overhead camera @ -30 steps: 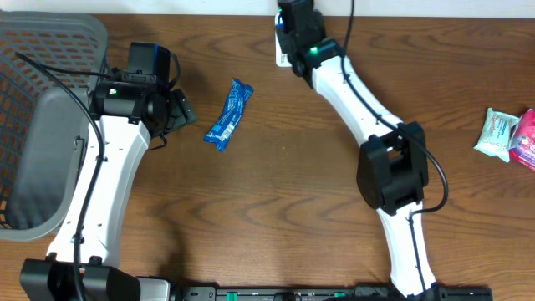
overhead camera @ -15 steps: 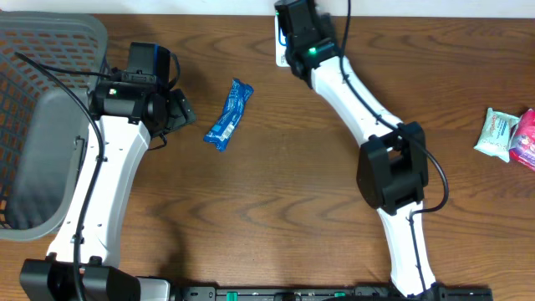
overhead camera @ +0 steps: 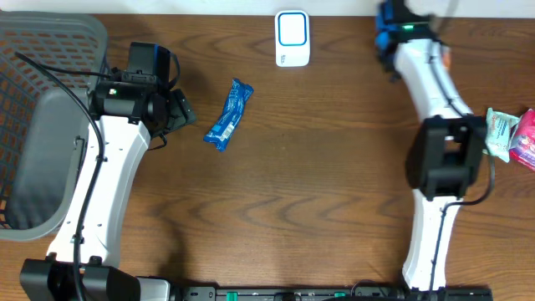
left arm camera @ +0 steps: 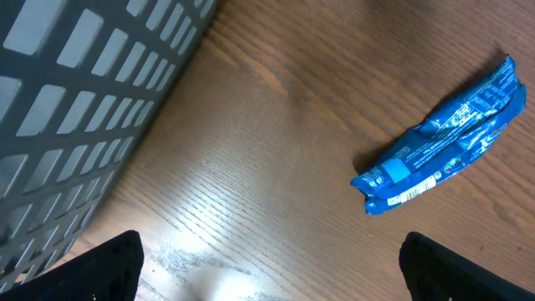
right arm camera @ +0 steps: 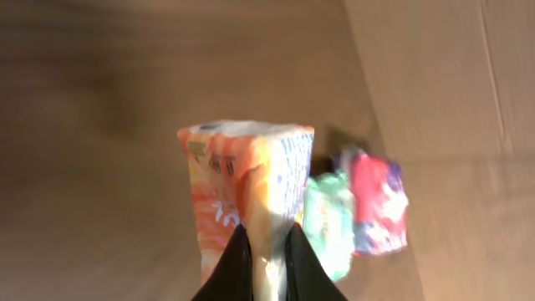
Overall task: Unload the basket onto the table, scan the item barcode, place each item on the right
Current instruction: 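Carry the orange pack right and drop it near the other packs, then move the right gripper left toward the blue bar, then grasp the blue Oreo pack with the right gripper and lift it, then raise the blue Oreo pack toward the scanner window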
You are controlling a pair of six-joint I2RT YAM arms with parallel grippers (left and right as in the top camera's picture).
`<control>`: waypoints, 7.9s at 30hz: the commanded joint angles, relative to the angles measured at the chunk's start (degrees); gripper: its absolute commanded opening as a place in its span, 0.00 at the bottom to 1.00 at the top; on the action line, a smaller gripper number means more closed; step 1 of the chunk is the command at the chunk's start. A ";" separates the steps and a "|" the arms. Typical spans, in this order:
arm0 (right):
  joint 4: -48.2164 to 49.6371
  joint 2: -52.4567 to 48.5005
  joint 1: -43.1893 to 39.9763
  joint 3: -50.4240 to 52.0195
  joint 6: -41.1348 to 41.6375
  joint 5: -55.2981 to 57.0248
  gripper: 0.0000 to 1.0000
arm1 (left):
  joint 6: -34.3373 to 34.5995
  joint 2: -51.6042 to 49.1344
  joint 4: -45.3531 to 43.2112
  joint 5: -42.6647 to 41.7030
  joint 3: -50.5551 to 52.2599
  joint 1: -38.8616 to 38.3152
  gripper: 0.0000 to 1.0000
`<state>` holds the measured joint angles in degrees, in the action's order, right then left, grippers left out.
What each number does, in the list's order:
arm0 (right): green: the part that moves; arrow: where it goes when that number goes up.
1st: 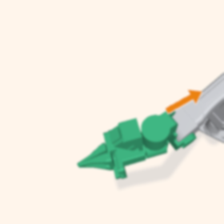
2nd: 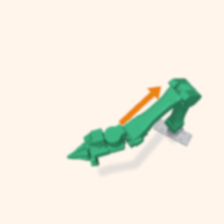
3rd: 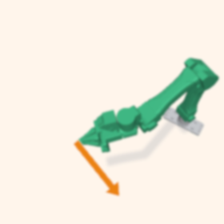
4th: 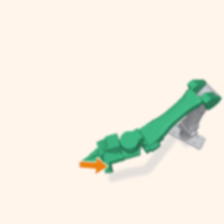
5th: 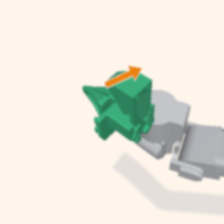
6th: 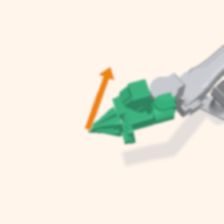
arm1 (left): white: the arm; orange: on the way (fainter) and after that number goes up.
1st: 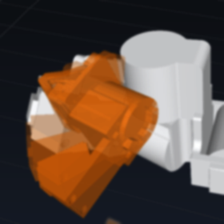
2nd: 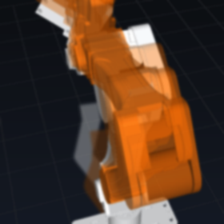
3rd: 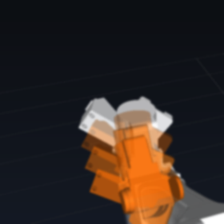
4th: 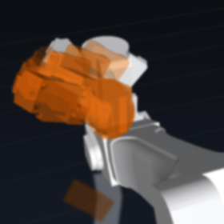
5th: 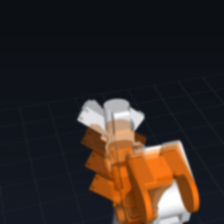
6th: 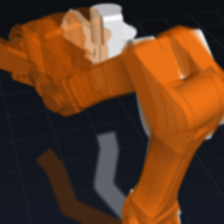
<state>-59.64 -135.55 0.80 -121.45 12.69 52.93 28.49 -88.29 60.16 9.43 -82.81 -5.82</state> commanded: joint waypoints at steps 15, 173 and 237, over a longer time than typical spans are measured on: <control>-5.42 1.07 -17.57 1.22 6.40 -20.46 0.16 | 0.31 0.31 0.24 1.14 0.17 0.02 0.98; -11.13 6.36 36.54 2.25 22.75 -46.99 0.47 | 0.31 0.31 0.24 1.14 0.17 0.02 0.98; -0.24 -11.85 37.33 2.73 15.67 -36.59 0.17 | 0.31 0.31 0.24 1.14 0.17 0.02 0.98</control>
<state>-58.83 -143.00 40.60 -120.11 30.52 25.23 28.49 -88.29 60.18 9.41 -82.81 -5.82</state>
